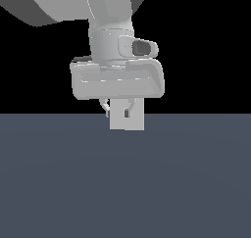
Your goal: Plug the charger into the wall socket.
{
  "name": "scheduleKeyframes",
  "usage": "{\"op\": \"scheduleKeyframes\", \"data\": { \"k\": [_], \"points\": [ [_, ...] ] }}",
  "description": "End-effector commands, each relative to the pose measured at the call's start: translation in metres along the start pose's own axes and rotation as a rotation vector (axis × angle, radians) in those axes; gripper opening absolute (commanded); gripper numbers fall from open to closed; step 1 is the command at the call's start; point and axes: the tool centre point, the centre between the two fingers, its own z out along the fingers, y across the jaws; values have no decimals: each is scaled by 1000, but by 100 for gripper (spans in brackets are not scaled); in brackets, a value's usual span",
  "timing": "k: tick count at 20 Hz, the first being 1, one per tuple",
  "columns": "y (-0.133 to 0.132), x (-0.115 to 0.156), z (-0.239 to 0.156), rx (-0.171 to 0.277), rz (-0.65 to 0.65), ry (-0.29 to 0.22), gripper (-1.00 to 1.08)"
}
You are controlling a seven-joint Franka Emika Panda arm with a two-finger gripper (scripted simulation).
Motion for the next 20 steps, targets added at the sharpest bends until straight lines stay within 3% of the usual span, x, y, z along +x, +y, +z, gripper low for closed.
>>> {"op": "scheduleKeyframes", "data": {
  "k": [1, 13, 20],
  "points": [
    [0, 3, -2, -4, 9, -1, -100],
    [1, 3, 0, -3, 6, -2, -100],
    [1, 17, 5, -3, 6, -2, -100]
  ]
}}
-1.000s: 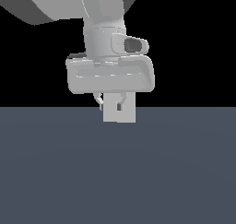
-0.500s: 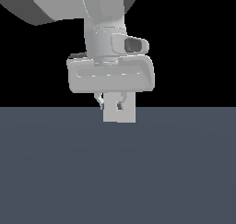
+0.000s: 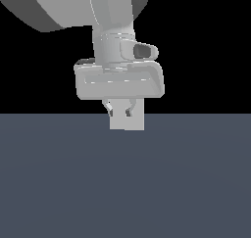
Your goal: Plug the charger into the wall socket.
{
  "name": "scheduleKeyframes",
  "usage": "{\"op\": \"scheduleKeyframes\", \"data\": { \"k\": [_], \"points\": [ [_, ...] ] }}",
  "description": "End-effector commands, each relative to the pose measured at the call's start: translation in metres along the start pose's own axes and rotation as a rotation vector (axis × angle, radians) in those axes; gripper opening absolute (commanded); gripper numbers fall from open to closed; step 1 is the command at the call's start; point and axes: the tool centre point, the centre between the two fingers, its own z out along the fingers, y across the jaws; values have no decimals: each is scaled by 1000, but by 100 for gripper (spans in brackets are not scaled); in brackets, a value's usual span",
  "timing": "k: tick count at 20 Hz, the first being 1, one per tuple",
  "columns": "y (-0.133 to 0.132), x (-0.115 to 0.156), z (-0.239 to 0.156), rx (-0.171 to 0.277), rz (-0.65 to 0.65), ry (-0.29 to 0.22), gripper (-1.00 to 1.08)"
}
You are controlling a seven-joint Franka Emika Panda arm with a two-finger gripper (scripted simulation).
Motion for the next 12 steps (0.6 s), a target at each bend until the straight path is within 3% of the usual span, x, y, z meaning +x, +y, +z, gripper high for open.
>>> {"op": "scheduleKeyframes", "data": {
  "k": [1, 12],
  "points": [
    [0, 8, 3, 1, 0, 0, -100],
    [0, 36, 12, 0, 0, 1, -100]
  ]
}}
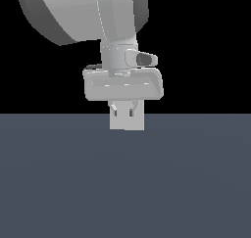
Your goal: Plug the charger into the wall socket.
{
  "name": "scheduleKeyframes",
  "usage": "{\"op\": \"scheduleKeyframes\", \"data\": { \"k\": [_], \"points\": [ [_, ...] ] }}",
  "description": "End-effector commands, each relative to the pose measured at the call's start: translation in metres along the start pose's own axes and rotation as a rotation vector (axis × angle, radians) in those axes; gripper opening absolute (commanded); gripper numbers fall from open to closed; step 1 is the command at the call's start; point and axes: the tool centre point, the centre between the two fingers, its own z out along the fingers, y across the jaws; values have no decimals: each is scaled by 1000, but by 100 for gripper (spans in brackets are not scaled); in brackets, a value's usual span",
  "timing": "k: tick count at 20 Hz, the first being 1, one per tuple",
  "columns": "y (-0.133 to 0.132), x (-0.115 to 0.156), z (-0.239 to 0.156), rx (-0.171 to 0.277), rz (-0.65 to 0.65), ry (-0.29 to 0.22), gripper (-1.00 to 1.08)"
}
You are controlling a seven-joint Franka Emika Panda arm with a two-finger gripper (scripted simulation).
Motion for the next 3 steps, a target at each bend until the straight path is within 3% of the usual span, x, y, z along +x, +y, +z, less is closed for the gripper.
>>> {"op": "scheduleKeyframes", "data": {
  "k": [1, 3],
  "points": [
    [0, 3, 1, 0, 0, 1, -100],
    [0, 3, 0, 0, 0, 1, -100]
  ]
}}
